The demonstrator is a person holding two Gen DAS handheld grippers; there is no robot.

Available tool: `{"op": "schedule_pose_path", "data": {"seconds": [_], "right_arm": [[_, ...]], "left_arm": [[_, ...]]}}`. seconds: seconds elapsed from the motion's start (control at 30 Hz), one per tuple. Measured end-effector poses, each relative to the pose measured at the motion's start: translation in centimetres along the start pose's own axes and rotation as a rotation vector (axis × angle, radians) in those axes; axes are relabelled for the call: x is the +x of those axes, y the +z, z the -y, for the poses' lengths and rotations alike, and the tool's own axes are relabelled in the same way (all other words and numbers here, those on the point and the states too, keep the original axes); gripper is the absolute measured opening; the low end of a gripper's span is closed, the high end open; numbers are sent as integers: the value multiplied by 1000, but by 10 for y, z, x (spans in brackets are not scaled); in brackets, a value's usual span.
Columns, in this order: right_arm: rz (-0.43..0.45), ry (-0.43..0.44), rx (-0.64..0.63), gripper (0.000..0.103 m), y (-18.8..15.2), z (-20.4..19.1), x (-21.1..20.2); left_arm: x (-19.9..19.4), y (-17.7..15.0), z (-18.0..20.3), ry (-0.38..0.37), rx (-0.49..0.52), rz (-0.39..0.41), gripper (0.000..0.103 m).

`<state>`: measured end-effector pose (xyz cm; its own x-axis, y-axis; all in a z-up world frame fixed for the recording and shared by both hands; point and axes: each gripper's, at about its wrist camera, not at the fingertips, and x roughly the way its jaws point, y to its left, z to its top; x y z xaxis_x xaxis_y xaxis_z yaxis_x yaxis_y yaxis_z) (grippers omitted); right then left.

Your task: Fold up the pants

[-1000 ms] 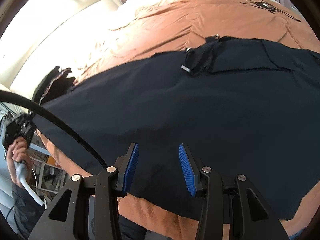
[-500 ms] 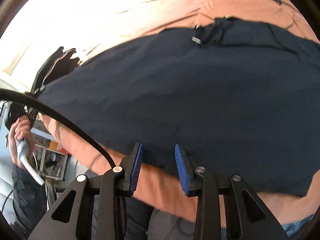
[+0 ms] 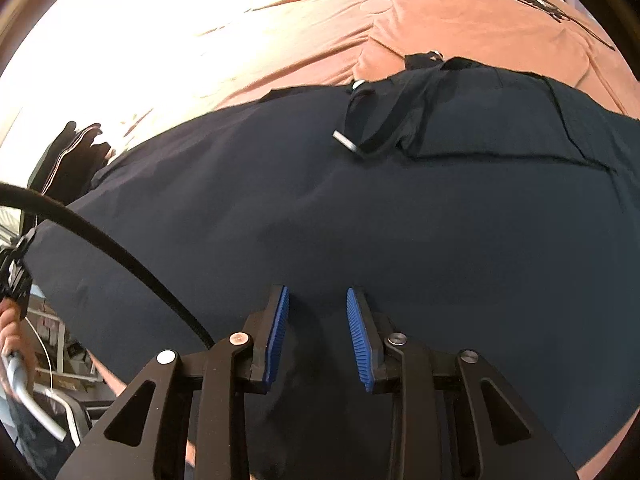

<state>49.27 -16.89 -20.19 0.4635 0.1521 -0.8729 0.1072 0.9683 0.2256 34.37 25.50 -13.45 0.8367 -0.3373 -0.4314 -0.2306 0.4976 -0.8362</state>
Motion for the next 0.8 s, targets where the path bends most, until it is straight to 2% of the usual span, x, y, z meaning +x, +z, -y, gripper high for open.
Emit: {"op": "schedule_pose_path", "data": {"seconds": [0.17, 0.5, 0.63, 0.8], "right_arm": [[4, -5, 6, 20, 12, -5, 20], [21, -35, 27, 18, 44, -12, 52], [7, -3, 36, 18, 33, -20, 59], [-16, 50, 34, 18, -4, -29, 60]], "left_arm": [[-4, 2, 20, -12, 41, 8, 2], [-8, 3, 61, -36, 108, 13, 2], [-7, 5, 93, -60, 163, 8, 2], [-2, 9, 144, -86, 267, -13, 2]]}}
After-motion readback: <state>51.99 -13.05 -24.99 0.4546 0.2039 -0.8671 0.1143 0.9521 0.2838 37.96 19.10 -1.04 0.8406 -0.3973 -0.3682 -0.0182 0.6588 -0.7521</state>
